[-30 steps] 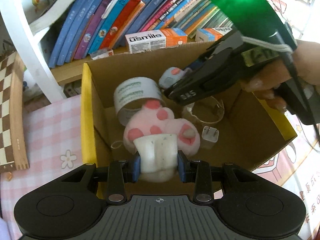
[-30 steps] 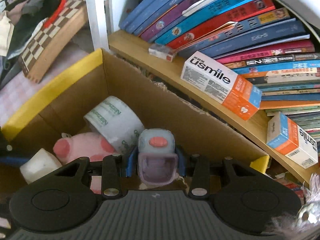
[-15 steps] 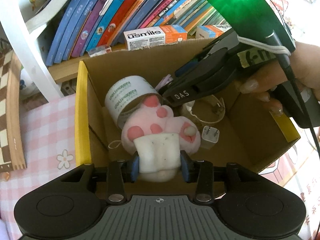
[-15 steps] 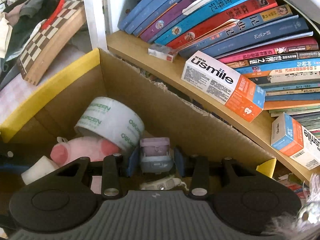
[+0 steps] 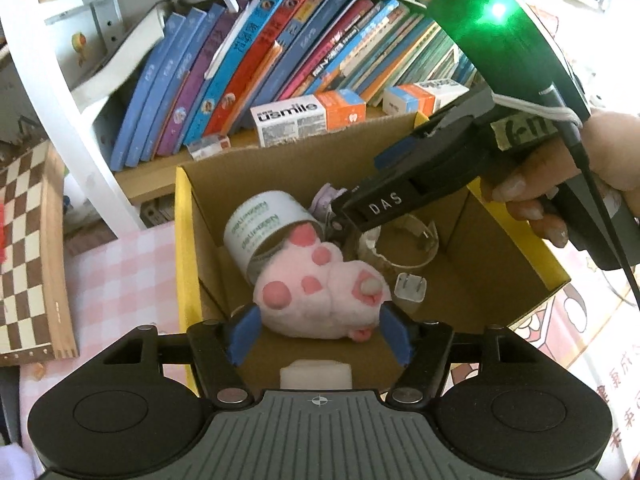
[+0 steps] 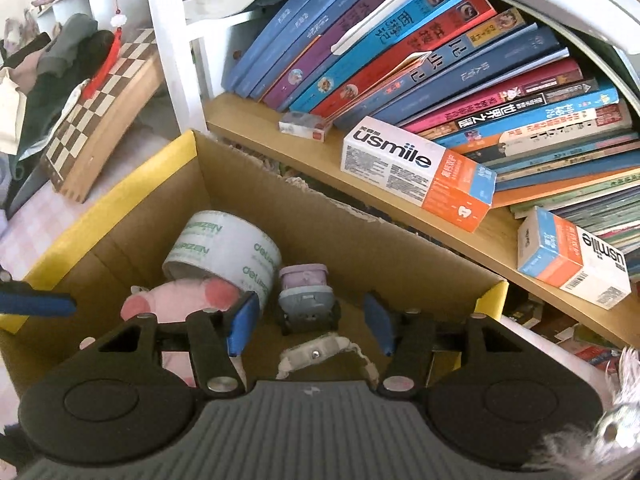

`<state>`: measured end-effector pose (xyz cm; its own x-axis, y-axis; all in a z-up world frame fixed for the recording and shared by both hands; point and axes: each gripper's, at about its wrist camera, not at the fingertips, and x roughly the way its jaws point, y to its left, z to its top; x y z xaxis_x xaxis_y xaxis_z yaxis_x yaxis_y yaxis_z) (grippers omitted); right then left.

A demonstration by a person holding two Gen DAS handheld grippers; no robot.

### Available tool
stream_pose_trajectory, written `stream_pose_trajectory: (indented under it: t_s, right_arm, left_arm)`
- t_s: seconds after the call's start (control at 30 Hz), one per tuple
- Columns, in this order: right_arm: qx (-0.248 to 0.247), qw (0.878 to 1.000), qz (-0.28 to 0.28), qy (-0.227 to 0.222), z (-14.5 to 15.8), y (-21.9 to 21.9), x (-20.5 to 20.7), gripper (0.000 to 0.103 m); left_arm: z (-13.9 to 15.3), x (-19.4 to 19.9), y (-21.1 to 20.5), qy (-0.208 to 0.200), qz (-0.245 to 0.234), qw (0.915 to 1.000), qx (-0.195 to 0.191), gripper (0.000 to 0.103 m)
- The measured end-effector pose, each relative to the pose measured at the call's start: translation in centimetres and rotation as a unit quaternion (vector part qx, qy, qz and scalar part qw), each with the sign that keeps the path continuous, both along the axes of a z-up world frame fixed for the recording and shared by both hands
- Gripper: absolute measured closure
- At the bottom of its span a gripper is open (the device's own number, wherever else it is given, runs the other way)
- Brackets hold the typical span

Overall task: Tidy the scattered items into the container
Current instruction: 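Open the left gripper to drop the white block into the box, then withdraw both tools from the box back over the table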

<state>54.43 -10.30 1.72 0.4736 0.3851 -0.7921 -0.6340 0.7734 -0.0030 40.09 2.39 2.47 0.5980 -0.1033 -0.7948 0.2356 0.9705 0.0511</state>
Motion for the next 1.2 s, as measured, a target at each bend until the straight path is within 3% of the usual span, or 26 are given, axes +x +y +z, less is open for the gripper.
stream_pose_trajectory:
  t_s: [0.53,0.9,1.2]
  right_arm:
    - [0.021,0.999,0.008,-0.049,4.9,-0.9,-6.5,0.046]
    - [0.052,0.995,-0.014,-0.085,8.1,-2.6,-14.0,0.045]
    - [0.062,0.991,-0.037,-0.116,9.2,-3.9,-21.0,0.042]
  left_arm:
    - [3.1,-4.9,-0.6,-0.083,-0.001,0.9966,0.007,0.036]
    - [5.1,-10.8,1.3,-0.134,0.023,0.9906,-0.016,0.03]
    - [5.8,-16.8,1.6,-0.169,0.004,0.9854,-0.019,0.023]
